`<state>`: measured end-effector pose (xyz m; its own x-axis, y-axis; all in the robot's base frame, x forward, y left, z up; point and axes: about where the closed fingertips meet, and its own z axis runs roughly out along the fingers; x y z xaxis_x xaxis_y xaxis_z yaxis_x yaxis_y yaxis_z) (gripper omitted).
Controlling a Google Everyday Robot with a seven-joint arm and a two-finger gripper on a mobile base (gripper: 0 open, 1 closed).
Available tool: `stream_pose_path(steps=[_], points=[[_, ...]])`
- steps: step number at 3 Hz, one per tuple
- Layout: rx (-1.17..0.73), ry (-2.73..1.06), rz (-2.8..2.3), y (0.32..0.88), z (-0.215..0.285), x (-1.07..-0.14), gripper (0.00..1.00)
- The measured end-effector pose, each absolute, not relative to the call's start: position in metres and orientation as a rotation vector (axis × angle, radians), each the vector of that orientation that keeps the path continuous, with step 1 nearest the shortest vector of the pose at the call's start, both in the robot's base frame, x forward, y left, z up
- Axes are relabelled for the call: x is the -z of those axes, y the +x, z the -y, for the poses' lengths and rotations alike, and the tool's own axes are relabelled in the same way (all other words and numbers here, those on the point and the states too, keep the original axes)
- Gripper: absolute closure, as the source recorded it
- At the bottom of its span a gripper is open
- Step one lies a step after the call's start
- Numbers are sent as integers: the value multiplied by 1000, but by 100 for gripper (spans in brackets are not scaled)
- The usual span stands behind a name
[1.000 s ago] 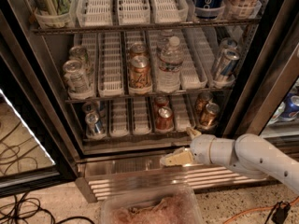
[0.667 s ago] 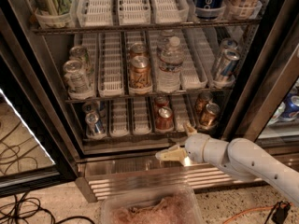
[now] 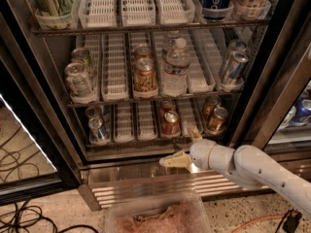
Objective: Pick coke can from bottom shelf of fridge
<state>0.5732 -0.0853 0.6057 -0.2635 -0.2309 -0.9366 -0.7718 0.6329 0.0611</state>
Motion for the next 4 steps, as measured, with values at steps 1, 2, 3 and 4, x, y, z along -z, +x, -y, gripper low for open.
stream_pose_path(steps=[1, 2, 3, 4], points=[[-687, -812, -1767, 583, 73, -604, 0], [-695, -813, -1720, 597, 63, -605, 0], [-709, -822, -1688, 609, 49, -599, 0], [-698, -812, -1667, 622, 45, -597, 0]])
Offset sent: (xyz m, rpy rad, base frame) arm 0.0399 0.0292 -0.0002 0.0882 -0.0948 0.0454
